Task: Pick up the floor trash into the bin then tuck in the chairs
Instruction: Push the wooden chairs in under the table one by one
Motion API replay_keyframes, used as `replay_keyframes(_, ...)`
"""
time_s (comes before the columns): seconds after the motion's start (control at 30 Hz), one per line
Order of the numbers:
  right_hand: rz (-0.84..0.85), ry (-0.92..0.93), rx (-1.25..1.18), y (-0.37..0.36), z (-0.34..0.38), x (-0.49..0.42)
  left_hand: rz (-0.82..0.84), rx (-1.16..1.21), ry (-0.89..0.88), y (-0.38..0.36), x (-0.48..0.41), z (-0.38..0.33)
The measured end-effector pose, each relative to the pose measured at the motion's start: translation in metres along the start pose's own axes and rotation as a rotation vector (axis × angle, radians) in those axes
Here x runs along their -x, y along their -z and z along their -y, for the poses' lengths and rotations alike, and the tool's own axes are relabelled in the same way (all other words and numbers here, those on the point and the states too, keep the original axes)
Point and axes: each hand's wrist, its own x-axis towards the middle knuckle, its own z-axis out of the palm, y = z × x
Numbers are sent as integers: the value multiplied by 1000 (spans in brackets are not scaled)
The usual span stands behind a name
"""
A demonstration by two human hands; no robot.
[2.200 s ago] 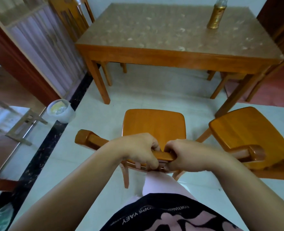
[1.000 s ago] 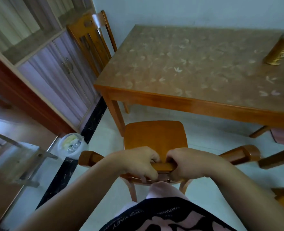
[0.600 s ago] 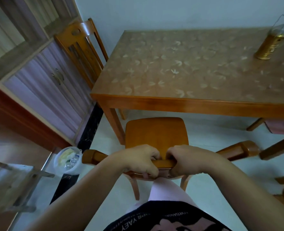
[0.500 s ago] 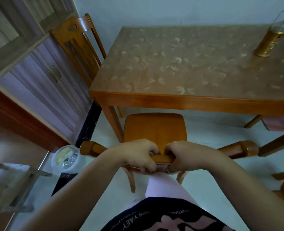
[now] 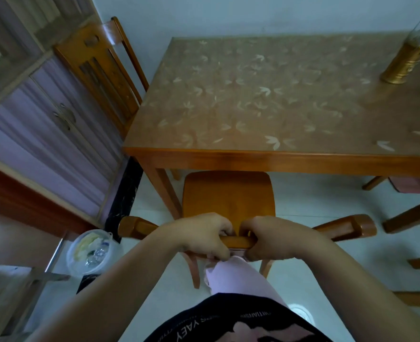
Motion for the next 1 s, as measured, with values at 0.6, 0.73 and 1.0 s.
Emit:
replay_keyframes(0.6,-56,-51,-63,5,1,-44,-40,-136,-25,31,-30,29)
replay_keyframes(0.73,-94,-55,-62,-4,-5,-51,-77,-175,-22,25,-40,38)
replay_keyframes(1.0,-138,-19,-62,-4,-15,-49,-106,-181,-7,21,-44,35)
